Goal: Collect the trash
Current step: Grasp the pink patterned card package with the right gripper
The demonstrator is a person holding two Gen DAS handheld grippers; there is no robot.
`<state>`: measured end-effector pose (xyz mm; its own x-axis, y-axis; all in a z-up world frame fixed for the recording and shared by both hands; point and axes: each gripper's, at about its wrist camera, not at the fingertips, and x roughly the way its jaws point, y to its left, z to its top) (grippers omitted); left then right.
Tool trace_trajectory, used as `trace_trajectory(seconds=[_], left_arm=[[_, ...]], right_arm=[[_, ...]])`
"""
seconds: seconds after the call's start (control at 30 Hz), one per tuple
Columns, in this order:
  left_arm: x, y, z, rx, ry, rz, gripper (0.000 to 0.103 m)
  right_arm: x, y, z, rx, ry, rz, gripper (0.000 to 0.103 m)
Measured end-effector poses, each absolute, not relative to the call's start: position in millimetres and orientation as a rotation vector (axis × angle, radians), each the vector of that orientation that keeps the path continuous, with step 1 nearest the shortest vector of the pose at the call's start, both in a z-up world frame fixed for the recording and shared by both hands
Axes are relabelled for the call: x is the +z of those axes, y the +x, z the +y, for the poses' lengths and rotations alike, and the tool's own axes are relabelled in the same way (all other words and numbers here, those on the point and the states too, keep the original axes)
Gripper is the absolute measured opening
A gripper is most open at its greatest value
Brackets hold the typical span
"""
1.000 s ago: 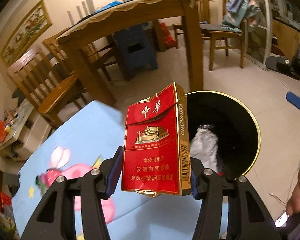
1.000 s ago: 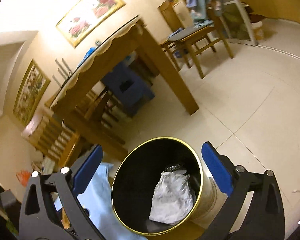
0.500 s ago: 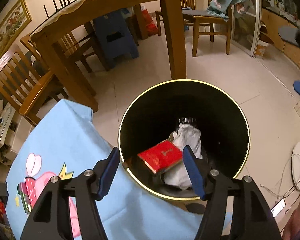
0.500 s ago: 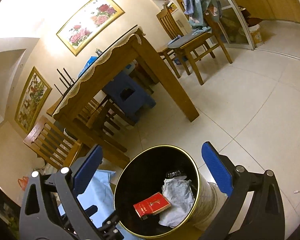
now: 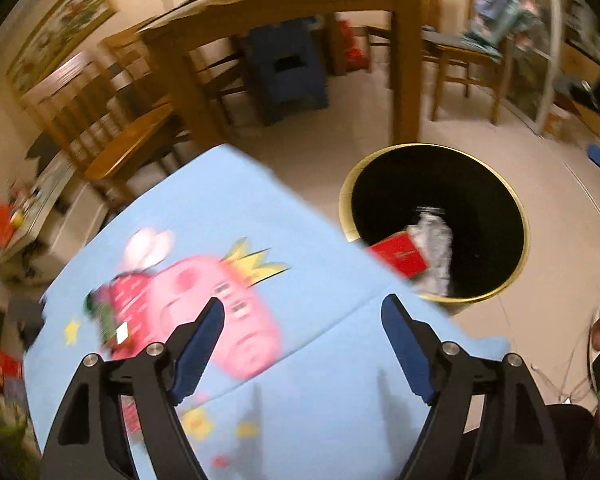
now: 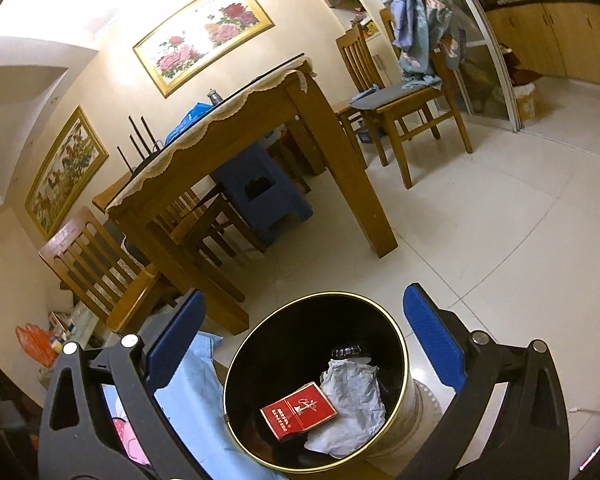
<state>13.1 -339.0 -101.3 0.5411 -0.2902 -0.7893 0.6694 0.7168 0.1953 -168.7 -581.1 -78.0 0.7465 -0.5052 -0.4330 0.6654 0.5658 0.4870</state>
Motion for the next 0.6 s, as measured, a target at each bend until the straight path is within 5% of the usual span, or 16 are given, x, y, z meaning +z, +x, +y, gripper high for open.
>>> trace_trajectory(seconds=[0.6], left_arm=[[-82.8, 73.0, -118.2, -0.246, 0.220, 0.873, 0.085]], right_arm=[[-52.9, -62.5, -415.4, -0.494, 0.127, 0.389, 0.097]])
